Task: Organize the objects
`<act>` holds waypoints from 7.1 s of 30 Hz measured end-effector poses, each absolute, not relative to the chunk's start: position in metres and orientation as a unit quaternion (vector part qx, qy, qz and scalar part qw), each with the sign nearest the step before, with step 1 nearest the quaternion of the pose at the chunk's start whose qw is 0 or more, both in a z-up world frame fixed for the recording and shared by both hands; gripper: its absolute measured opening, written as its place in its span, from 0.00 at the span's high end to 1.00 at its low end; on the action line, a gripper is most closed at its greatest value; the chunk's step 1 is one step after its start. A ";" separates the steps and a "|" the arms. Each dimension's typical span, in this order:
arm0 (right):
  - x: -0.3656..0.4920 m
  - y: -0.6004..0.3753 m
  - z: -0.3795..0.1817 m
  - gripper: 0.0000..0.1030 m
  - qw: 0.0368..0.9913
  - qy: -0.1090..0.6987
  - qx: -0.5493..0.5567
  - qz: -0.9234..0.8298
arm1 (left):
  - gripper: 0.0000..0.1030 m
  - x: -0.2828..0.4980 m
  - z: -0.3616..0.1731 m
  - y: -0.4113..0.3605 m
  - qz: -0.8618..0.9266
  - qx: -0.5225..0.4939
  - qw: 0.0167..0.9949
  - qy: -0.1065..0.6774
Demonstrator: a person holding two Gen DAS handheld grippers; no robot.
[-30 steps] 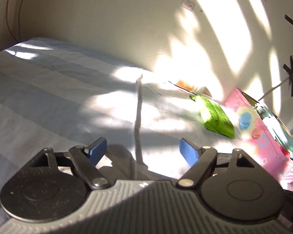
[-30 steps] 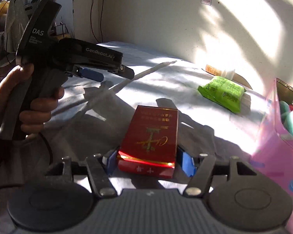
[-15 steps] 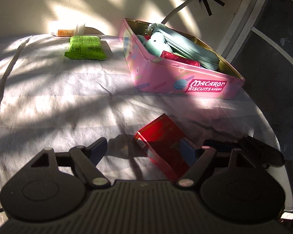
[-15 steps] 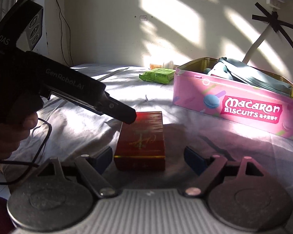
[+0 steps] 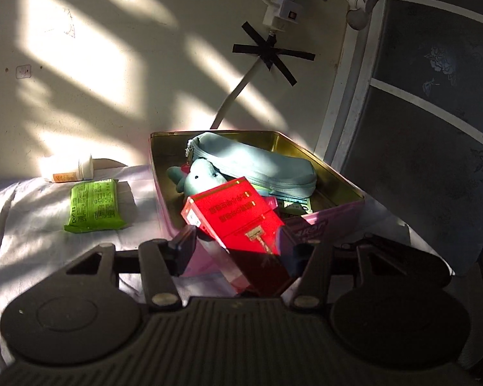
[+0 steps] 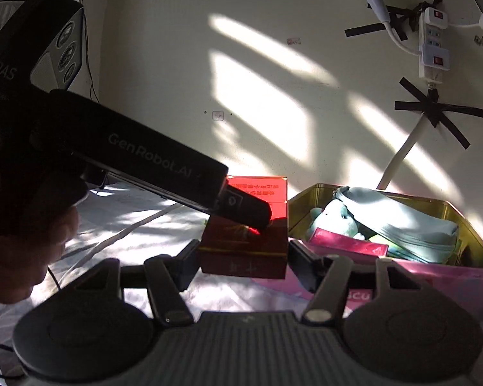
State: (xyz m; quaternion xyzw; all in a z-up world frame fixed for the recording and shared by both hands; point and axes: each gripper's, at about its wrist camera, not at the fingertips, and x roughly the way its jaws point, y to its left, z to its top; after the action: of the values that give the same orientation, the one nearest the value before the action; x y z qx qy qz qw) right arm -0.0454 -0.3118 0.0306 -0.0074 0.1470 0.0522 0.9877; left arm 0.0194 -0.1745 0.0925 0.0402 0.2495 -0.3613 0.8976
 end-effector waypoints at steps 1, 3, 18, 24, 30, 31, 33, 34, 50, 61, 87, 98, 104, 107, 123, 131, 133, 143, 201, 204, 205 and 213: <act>-0.034 -0.317 0.035 0.42 0.989 0.140 -0.010 0.039 | 0.44 0.026 0.096 -0.183 -0.361 0.044 0.899 0.242; -0.009 -0.328 0.040 0.42 0.990 0.140 -0.001 0.020 | 0.44 0.051 0.098 -0.202 -0.357 0.044 0.902 0.238; 0.058 -0.378 0.019 0.21 0.987 0.149 0.041 -0.037 | 0.43 0.136 0.062 -0.249 -0.297 0.044 0.911 0.283; 0.040 -0.379 0.031 0.21 0.991 0.119 0.050 -0.017 | 0.42 0.109 0.083 -0.222 -0.277 0.040 0.929 0.240; 0.031 -0.370 0.032 0.21 0.990 0.122 0.063 -0.020 | 0.42 0.087 0.090 -0.185 -0.226 0.039 0.946 0.231; 0.028 -0.368 0.032 0.21 0.990 0.121 0.065 -0.022 | 0.42 0.085 0.088 -0.178 -0.215 0.041 0.948 0.232; 0.020 -0.361 0.034 0.21 0.991 0.116 0.067 -0.021 | 0.42 0.080 0.080 -0.165 -0.204 0.044 0.949 0.235; 0.016 -0.356 0.035 0.22 0.991 0.113 0.067 -0.018 | 0.41 0.079 0.075 -0.157 -0.197 0.047 0.950 0.239; 0.059 -0.230 0.025 0.27 0.977 0.184 0.003 0.104 | 0.41 0.136 0.004 -0.025 0.002 0.031 0.955 0.294; 0.237 -0.196 -0.009 0.00 0.955 0.290 -0.020 -0.048 | 0.39 0.146 -0.007 0.016 0.025 -0.051 0.948 0.313; -0.029 -0.317 -0.006 0.03 0.935 0.326 -0.056 0.128 | 0.28 0.083 0.010 -0.061 -0.397 -0.051 0.861 0.315; -0.063 -0.310 -0.017 0.05 0.947 0.304 -0.023 0.099 | 0.24 0.055 -0.002 -0.109 -0.389 -0.010 0.842 0.374; -0.039 -0.290 -0.027 0.33 0.942 0.315 -0.048 0.103 | 0.33 0.034 0.002 -0.131 -0.403 0.017 0.836 0.372; -0.047 -0.299 -0.023 0.43 0.951 0.292 -0.039 0.094 | 0.34 0.025 0.016 -0.137 -0.406 0.037 0.841 0.356; -0.011 -0.428 0.059 0.44 0.974 0.224 -0.016 0.018 | 0.33 0.102 0.087 -0.279 -0.439 0.016 0.825 0.355; 0.067 -0.497 0.039 0.44 0.930 0.349 0.099 0.065 | 0.34 0.147 0.057 -0.332 -0.397 0.035 0.827 0.396; 0.079 -0.501 0.038 0.44 0.930 0.349 0.098 0.061 | 0.30 0.152 0.056 -0.341 -0.380 0.040 0.839 0.386; 0.065 -0.468 0.037 0.26 0.958 0.285 -0.002 0.018 | 0.24 0.148 0.061 -0.329 -0.372 0.024 0.858 0.353; -0.012 -0.289 0.036 0.23 0.967 0.247 0.060 0.008 | 0.22 0.077 0.005 -0.089 -0.199 0.078 0.930 0.298; 0.002 -0.278 0.038 0.23 0.967 0.250 0.048 0.023 | 0.22 0.091 0.008 -0.070 -0.182 0.074 0.935 0.295; 0.007 -0.275 0.039 0.23 0.967 0.250 0.047 0.029 | 0.22 0.098 0.009 -0.062 -0.172 0.074 0.937 0.293; 0.079 -0.235 0.048 0.16 0.963 0.258 0.042 0.072 | 0.22 0.137 0.008 0.004 -0.082 0.019 0.954 0.288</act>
State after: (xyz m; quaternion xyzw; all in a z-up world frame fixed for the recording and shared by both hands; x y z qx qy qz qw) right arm 0.0792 -0.2349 0.0482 0.0415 0.2578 0.0722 0.9626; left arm 0.1373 0.0043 0.0085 0.0187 0.2877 -0.0816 0.9540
